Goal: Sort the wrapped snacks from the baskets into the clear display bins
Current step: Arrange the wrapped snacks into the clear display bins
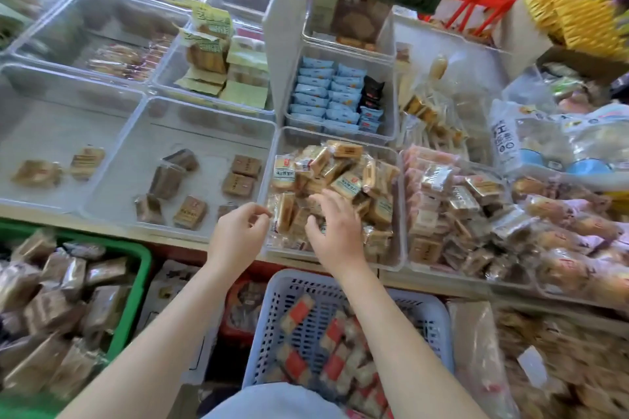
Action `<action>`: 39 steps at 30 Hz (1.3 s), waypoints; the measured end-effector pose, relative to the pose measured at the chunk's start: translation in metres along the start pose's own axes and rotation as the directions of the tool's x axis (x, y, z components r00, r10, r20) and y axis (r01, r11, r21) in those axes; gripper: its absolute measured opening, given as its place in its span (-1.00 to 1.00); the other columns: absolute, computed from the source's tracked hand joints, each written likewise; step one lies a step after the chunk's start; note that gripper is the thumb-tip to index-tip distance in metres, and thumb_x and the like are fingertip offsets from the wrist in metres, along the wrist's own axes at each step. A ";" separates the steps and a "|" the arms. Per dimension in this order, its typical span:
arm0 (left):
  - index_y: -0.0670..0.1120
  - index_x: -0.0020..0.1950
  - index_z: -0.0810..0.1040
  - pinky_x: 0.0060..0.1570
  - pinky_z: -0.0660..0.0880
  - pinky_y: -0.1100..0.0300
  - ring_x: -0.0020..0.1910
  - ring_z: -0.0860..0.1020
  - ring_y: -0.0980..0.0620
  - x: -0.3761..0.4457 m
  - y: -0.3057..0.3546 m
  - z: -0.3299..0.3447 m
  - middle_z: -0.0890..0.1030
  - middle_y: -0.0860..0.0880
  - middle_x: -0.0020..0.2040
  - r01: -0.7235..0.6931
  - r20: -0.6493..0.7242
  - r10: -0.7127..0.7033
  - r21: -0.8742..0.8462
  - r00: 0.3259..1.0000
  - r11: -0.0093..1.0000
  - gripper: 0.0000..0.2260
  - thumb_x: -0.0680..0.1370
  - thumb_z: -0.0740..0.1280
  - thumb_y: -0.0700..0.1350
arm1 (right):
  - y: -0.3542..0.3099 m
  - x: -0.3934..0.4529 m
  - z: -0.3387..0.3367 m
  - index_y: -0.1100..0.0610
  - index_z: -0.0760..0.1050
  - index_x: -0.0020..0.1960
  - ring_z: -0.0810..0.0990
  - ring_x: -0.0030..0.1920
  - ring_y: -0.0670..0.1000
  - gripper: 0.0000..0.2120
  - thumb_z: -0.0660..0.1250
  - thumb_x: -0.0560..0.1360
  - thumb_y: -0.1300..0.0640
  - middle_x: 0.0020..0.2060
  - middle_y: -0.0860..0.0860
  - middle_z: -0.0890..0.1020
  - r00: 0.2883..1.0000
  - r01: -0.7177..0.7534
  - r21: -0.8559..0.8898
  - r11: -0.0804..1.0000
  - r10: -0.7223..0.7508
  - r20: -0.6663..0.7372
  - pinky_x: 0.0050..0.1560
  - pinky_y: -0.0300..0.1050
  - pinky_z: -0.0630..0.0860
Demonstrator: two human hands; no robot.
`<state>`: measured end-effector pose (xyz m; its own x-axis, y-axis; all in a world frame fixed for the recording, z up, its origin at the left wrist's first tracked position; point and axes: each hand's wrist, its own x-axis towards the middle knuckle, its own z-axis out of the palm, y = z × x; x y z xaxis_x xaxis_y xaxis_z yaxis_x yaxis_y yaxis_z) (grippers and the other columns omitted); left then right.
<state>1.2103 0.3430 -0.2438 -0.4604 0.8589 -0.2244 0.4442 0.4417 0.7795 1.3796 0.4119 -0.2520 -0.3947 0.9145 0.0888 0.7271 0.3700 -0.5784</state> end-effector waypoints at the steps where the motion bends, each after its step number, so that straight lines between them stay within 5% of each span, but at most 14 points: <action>1: 0.00 0.01 0.64 -0.14 0.52 0.09 -0.14 0.58 0.06 -0.005 0.011 0.011 0.64 0.06 -0.16 -0.019 0.039 0.019 -0.001 0.999 1.000 -0.85 0.60 0.26 -0.09 | 0.019 0.000 -0.017 0.13 0.54 0.29 0.43 0.36 0.08 -0.67 0.29 0.54 0.15 0.30 0.06 0.53 0.996 -0.038 -0.034 0.999 0.036 -0.076 0.39 0.11 0.34; 4: -0.01 0.02 0.63 -0.13 0.55 0.00 -0.19 0.58 0.03 -0.016 0.041 0.044 0.64 0.07 -0.16 -0.087 0.151 0.087 -0.005 0.985 0.996 -0.85 0.61 0.26 -0.09 | 0.078 0.003 -0.071 0.19 0.55 0.24 0.48 0.24 0.13 -0.69 0.32 0.50 0.21 0.23 0.10 0.53 0.953 -0.250 -0.152 0.956 0.215 -0.215 0.25 0.09 0.46; 9: 0.07 0.08 0.57 -0.37 0.45 0.15 -0.37 0.55 0.02 -0.016 0.079 0.089 0.63 0.09 -0.15 -0.198 0.350 0.132 0.162 0.927 0.967 -0.87 0.62 0.24 0.01 | 0.156 0.005 -0.129 0.19 0.45 0.29 0.47 0.19 0.17 -0.64 0.36 0.51 0.16 0.24 0.18 0.46 0.832 -0.525 -0.266 0.808 0.422 -0.359 0.17 0.09 0.50; 15: 0.05 0.15 0.58 -0.36 0.44 0.24 -0.31 0.53 0.16 -0.019 0.113 0.118 0.63 0.10 -0.02 -0.299 0.491 0.141 0.261 0.859 0.918 -0.82 0.64 0.24 0.04 | 0.193 0.018 -0.134 0.15 0.40 0.32 0.42 0.24 0.19 -0.54 0.43 0.50 0.03 0.31 0.19 0.38 0.815 -0.547 -0.276 0.790 0.429 -0.389 0.18 0.11 0.48; 19: 0.03 0.19 0.57 -0.04 0.59 0.06 -0.07 0.59 0.10 -0.024 0.123 0.124 0.62 0.09 0.02 -0.344 0.517 0.149 0.304 0.843 0.888 -0.79 0.64 0.24 0.05 | 0.198 0.019 -0.137 0.14 0.45 0.27 0.43 0.19 0.23 -0.60 0.43 0.46 0.13 0.18 0.20 0.48 0.806 -0.542 -0.218 0.811 0.429 -0.407 0.14 0.12 0.45; 22: 0.03 0.25 0.53 -0.07 0.59 0.08 -0.11 0.58 0.11 -0.024 0.124 0.129 0.59 0.12 0.00 -0.391 0.507 0.180 0.347 0.843 0.853 -0.77 0.64 0.24 0.05 | 0.186 0.008 -0.147 0.15 0.48 0.13 0.43 0.14 0.22 -0.67 0.42 0.40 0.13 0.07 0.17 0.51 0.775 -0.524 -0.155 0.838 0.392 -0.496 0.06 0.11 0.42; 25: 0.08 0.46 0.33 -0.06 0.57 0.12 -0.08 0.56 0.12 -0.025 0.120 0.134 0.46 0.06 0.30 -0.457 0.469 0.258 0.380 0.845 0.805 -0.59 0.62 0.25 0.09 | 0.166 -0.021 -0.156 0.14 0.49 0.08 0.42 0.07 0.18 -0.69 0.44 0.39 0.09 0.00 0.13 0.52 0.767 -0.418 -0.083 0.905 0.302 -0.567 0.03 0.04 0.40; 28: 0.09 0.56 0.15 0.27 0.38 0.17 0.36 0.35 0.07 -0.031 0.114 0.130 0.27 0.06 0.49 -0.512 0.342 0.422 0.241 0.840 0.824 -0.37 0.55 0.34 0.11 | 0.134 -0.049 -0.152 0.05 0.49 0.11 0.35 0.09 0.02 -0.71 0.44 0.43 0.06 0.01 -0.01 0.49 0.896 -0.263 0.062 0.963 0.268 -0.353 -0.02 -0.14 0.28; 30: 0.06 0.55 0.21 0.38 0.23 0.17 0.43 0.23 0.08 -0.033 0.110 0.119 0.31 0.08 0.47 -0.572 0.299 0.510 0.177 0.807 0.801 -0.31 0.49 0.40 0.13 | 0.108 -0.056 -0.144 -0.02 0.47 0.14 0.35 0.10 -0.05 -0.71 0.43 0.46 0.05 0.01 -0.09 0.49 0.965 -0.221 0.206 0.953 0.244 -0.095 -0.03 -0.21 0.29; 32: 0.07 0.50 0.32 0.39 0.34 0.08 0.37 0.36 0.09 -0.031 0.104 0.105 0.44 0.09 0.39 -0.566 0.357 0.488 0.156 0.796 0.809 -0.33 0.43 0.42 0.16 | 0.085 -0.054 -0.135 -0.08 0.45 0.18 0.40 0.09 -0.08 -0.68 0.42 0.46 0.04 -0.01 -0.14 0.49 0.975 -0.216 0.304 0.928 0.185 0.126 -0.01 -0.27 0.35; 35: 0.09 0.42 0.41 0.07 0.55 0.14 -0.01 0.55 0.22 -0.028 0.082 0.072 0.59 0.16 0.07 -0.380 0.473 0.313 0.050 0.824 0.924 -0.39 0.42 0.51 0.09 | 0.049 -0.040 -0.112 -0.17 0.41 0.21 0.47 0.08 -0.10 -0.63 0.42 0.44 0.00 0.04 -0.11 0.49 0.934 -0.210 0.333 0.919 0.088 0.345 0.07 -0.20 0.44; 39: 0.15 0.37 0.35 0.04 0.56 0.11 -0.01 0.56 0.22 -0.017 0.037 0.023 0.59 0.15 0.05 -0.224 0.413 0.188 0.041 0.891 0.974 -0.49 0.48 0.46 0.08 | 0.001 -0.017 -0.067 -0.10 0.44 0.27 0.46 0.19 -0.15 -0.66 0.36 0.51 -0.02 0.15 -0.13 0.51 0.919 -0.144 0.391 0.909 -0.024 0.394 0.19 -0.20 0.45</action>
<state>1.2529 0.3510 -0.2245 -0.0097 0.9554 -0.2953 0.5669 0.2485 0.7854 1.4247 0.4080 -0.2001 -0.6019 0.7665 -0.2240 0.4979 0.1409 -0.8557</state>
